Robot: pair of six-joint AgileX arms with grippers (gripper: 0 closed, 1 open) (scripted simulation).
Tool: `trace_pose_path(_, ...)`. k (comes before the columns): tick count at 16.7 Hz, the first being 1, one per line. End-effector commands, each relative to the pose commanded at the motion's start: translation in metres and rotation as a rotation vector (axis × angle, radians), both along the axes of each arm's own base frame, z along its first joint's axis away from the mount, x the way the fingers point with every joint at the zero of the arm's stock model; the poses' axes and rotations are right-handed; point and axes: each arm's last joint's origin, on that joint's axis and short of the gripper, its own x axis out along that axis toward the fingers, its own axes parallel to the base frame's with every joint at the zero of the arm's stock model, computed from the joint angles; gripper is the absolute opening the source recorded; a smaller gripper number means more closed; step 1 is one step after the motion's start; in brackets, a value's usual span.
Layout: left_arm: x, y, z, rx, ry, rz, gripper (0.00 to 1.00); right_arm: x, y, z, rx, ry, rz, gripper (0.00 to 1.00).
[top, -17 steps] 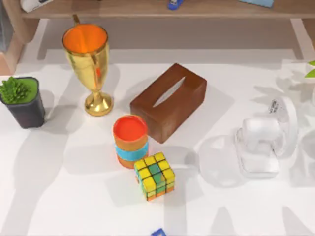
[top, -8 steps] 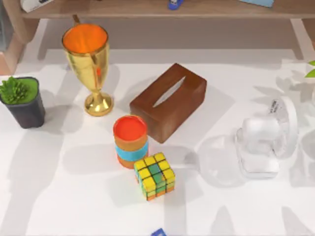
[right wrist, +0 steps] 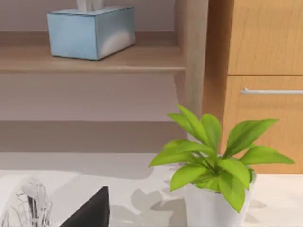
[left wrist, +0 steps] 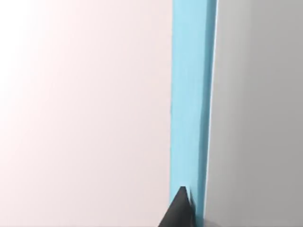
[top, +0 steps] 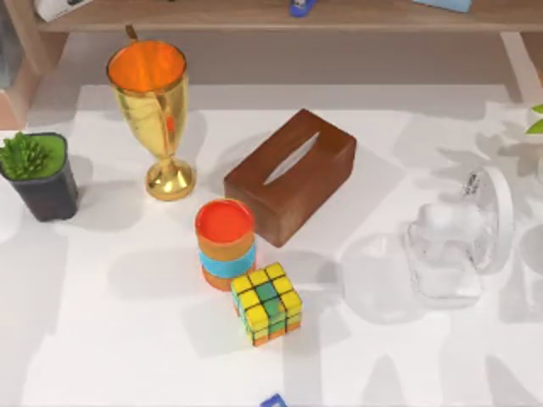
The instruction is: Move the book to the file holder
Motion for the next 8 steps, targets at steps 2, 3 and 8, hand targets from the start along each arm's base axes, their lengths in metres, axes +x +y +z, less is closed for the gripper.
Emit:
trace_pose_path(2, -0.001, 0.049, -0.027, 0.123, 0.085, 0.104, 0.0, 0.0, 0.0, 0.0, 0.0, 0.0, 0.0, 1.0)
trace_pose_path(3, -0.003, 0.074, -0.044, 0.182, 0.139, 0.152, 0.0, 0.0, 0.0, 0.0, 0.0, 0.0, 0.0, 1.0)
trace_pose_path(8, -0.04, 0.187, -0.151, 0.432, 0.479, 0.302, 0.0, 0.0, 0.0, 0.0, 0.0, 0.0, 0.0, 1.0)
